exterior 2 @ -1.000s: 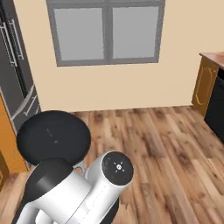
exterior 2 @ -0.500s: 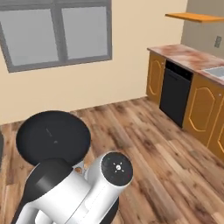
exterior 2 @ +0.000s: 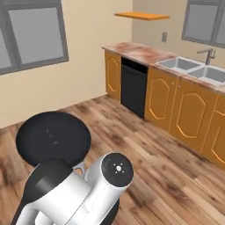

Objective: Move the pot and pan from the stove into the sink.

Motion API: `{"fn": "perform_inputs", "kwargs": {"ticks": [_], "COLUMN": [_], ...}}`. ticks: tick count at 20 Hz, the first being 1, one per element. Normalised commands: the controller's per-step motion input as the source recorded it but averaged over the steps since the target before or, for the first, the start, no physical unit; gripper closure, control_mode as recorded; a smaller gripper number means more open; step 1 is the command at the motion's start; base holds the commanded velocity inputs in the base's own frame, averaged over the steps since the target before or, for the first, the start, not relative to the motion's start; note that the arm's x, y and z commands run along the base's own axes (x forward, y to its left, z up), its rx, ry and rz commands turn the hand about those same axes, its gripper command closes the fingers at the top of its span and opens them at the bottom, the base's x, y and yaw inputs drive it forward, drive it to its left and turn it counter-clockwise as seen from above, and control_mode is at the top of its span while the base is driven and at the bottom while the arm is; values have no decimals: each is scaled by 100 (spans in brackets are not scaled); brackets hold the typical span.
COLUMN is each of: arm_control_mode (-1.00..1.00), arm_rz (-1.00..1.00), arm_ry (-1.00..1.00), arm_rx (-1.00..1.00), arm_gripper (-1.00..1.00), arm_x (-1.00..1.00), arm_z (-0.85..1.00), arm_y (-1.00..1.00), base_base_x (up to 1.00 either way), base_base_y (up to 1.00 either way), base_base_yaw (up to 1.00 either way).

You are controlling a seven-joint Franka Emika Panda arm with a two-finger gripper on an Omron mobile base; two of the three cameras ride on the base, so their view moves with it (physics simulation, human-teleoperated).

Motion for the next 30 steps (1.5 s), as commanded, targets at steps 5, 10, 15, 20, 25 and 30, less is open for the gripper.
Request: {"fn": "perform_inputs", "kwargs": {"ticks": [5, 10, 15, 20, 25, 30], "arm_control_mode": [100, 100, 100, 100, 100, 100], "arm_rz": [0, 0, 0, 0, 0, 0], "arm_ry": [0, 0, 0, 0, 0, 0], "arm_rx": [0, 0, 0, 0, 0, 0], "arm_gripper": [100, 100, 100, 100, 100, 100], "arm_x": [0, 0, 0, 0, 0, 0], "arm_z": [0, 0, 0, 0, 0, 0], "arm_y": [0, 0, 0, 0, 0, 0], "base_base_x": [0, 1, 0, 0, 0, -5], "base_base_y": [0, 0, 0, -1, -8, -12], "base_base_yaw": [-44, -44, -43, -43, -40, -22]}}
